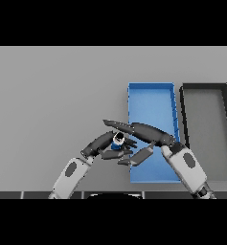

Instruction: Pick up the blue pipe and place it into the blue bin.

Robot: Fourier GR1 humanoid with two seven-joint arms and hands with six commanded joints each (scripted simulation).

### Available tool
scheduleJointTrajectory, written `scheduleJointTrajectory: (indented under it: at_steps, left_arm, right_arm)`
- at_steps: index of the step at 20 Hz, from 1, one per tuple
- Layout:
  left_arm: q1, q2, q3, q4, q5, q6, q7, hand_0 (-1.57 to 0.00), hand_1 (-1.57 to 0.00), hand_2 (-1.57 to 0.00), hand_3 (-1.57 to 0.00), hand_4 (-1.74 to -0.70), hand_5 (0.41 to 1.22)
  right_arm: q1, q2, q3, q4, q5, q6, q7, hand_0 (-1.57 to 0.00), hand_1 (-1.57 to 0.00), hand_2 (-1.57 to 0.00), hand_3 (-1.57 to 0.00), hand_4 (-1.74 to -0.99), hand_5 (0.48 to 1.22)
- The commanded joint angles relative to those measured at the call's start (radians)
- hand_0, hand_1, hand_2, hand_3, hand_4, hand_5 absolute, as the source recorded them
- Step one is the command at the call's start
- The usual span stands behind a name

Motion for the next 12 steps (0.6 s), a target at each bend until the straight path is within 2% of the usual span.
scheduleJointTrajectory:
  at_steps: [1,4,6,7,8,9,10,12]
  left_arm:
    - [0.008,-0.007,0.001,0.0,0.008,-0.01,-0.008,-1.57,-1.57,-1.57,-1.57,-1.47,1.221]
    - [-0.003,-0.005,0.025,0.011,0.01,-0.036,-0.011,-1.57,-1.57,-1.57,-1.57,-1.45,1.221]
    - [0.009,-0.009,0.032,0.015,0.006,-0.046,-0.035,-1.57,-1.57,-1.57,-1.57,-1.46,1.221]
    - [0.015,0.001,0.04,0.007,0.005,-0.048,-0.011,-1.57,-1.57,-1.57,-1.57,-1.51,1.221]
    - [0.023,-0.008,0.037,0.003,0.006,-0.052,0.01,-1.57,-1.57,-1.54,-1.3,-1.56,1.221]
    - [0.018,-0.019,0.038,0.0,0.006,-0.051,0.042,-1.57,-1.57,-1.53,-1.14,-1.6,1.221]
    - [0.009,-0.024,0.04,0.016,-0.008,-0.046,0.037,-1.57,-1.57,-1.54,-1.16,-1.63,1.221]
    - [0.017,-0.03,0.042,0.014,-0.011,-0.051,0.016,-1.57,-1.57,-1.55,-1.23,-1.67,1.221]
  right_arm:
    - [-0.017,0.014,0.009,0.016,-0.005,0.007,0.003,0.0,0.0,0.0,0.0,-1.194,0.514]
    - [-0.067,0.046,0.025,0.067,0.001,0.021,0.02,0.0,-0.01,-0.02,0.0,-1.214,0.511]
    - [-0.088,0.065,0.042,0.089,-0.006,0.035,0.032,-0.02,-0.11,-0.13,-0.05,-1.222,0.517]
    - [-0.101,0.08,0.05,0.098,-0.013,0.036,0.041,-0.17,-0.24,-0.25,-0.14,-1.255,0.519]
    - [-0.116,0.083,0.047,0.106,-0.011,0.035,0.045,-0.4,-0.44,-0.43,-0.31,-1.303,0.52]
    - [-0.118,0.091,0.057,0.108,-0.003,0.037,0.024,-0.63,-0.65,-0.66,-0.5,-1.383,0.523]
    - [-0.133,0.092,0.055,0.121,0.006,0.037,0.033,-0.82,-0.84,-0.84,-0.66,-1.446,0.527]
    - [-0.132,0.104,0.054,0.141,-0.002,0.042,0.017,-1.09,-1.1,-1.1,-0.9,-1.537,0.6]
